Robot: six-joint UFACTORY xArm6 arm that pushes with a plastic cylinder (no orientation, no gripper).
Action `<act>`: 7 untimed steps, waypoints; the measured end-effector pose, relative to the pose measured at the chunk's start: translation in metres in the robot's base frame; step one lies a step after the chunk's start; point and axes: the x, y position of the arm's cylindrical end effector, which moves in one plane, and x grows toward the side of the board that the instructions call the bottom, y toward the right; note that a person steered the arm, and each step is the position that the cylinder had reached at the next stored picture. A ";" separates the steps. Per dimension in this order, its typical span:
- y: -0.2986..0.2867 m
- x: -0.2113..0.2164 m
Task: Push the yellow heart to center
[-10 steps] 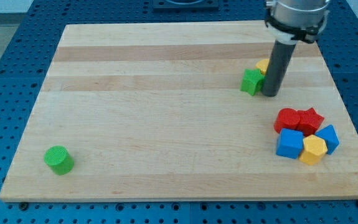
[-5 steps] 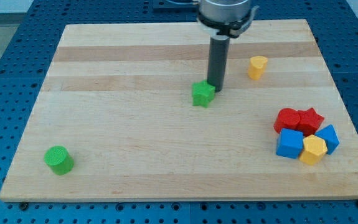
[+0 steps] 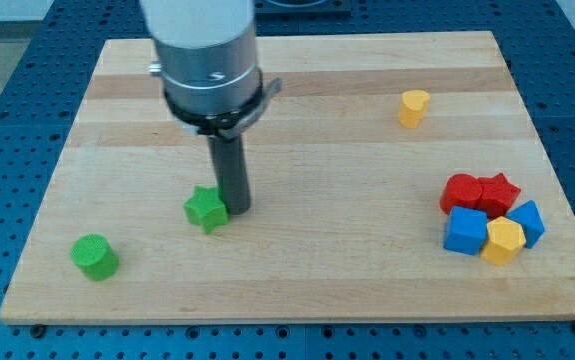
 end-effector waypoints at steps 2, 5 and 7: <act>-0.053 0.014; -0.093 0.010; -0.069 -0.110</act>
